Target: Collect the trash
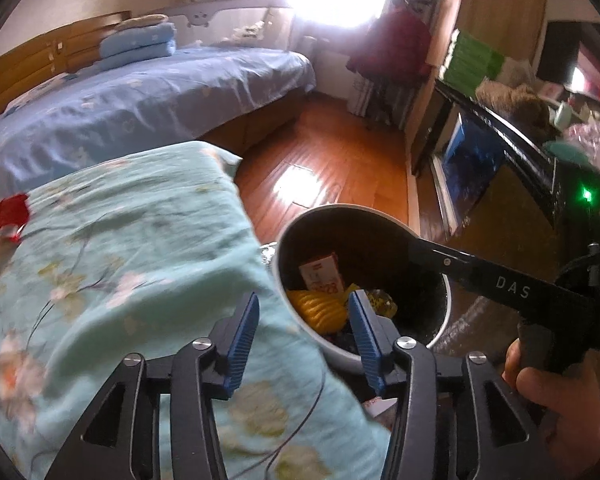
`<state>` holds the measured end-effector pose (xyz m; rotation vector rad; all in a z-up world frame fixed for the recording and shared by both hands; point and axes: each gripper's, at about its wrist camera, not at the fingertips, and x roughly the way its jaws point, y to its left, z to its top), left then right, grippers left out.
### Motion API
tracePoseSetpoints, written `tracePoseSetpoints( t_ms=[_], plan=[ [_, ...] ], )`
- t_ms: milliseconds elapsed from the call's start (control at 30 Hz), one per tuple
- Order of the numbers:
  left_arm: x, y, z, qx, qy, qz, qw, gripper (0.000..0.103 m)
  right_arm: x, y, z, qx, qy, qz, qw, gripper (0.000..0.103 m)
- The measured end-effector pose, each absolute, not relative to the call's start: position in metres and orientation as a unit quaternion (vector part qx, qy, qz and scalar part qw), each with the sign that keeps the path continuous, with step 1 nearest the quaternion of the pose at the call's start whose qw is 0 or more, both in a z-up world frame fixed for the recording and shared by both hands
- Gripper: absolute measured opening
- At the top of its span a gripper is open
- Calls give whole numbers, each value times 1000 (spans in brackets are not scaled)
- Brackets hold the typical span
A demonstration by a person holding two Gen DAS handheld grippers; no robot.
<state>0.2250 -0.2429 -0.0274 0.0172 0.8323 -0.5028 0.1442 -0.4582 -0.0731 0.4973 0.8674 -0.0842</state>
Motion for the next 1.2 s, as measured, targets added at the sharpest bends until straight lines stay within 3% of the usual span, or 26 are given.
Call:
tracePoseSetpoints(
  t_ms=[333, 700, 767, 800, 833, 933, 1200],
  plan=[
    [157, -170, -9, -38, 359, -201, 910, 55, 111, -403, -39, 211, 374, -29, 903, 81],
    [84, -108, 14, -52, 304, -151, 939, 57, 78, -329, -5, 143, 324, -3, 935, 82],
    [70, -98, 20, -55, 286, -143, 946, 62, 71, -319, 10, 130, 305, 0, 943, 86],
    [61, -93, 24, -57, 274, -138, 950, 67, 68, -316, 16, 127, 295, 1, 947, 94],
    [49, -87, 28, -57, 259, -127, 956, 74, 63, -312, 23, 123, 283, 2, 951, 102],
    [25, -74, 28, -60, 222, -89, 969, 101, 50, -301, 33, 113, 247, 5, 962, 103],
    [-18, -72, 18, -35, 187, -29, 981, 102, 43, -270, 12, 80, 238, 20, 968, 103]
  ],
)
